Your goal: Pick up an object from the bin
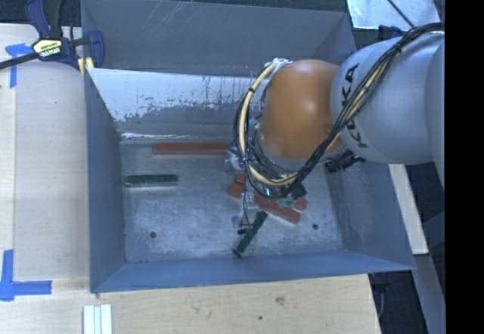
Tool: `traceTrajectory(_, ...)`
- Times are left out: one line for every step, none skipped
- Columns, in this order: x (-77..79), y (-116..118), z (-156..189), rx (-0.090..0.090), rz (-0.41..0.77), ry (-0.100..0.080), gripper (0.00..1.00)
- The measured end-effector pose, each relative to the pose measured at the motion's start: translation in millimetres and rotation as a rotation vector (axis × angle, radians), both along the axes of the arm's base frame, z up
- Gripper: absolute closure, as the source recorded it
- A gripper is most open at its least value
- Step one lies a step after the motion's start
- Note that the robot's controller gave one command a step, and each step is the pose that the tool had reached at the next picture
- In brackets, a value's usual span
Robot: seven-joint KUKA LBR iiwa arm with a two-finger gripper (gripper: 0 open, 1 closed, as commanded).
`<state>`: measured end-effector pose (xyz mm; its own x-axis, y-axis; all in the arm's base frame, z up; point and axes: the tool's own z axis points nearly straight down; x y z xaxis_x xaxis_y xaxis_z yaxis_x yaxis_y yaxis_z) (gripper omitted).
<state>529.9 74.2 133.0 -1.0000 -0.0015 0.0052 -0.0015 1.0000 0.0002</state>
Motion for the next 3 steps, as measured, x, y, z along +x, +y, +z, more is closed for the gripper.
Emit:
traceTrajectory(-10.1, -88, -65, -0.003, -0.051, -0.004, 0.0)
traceTrajectory(-21.2, -85, -32, 0.0, -0.159, -0.01, 0.0)
traceTrajectory(-10.7, -79, -16, 0.0, -0.413, -0.011, 0.0)
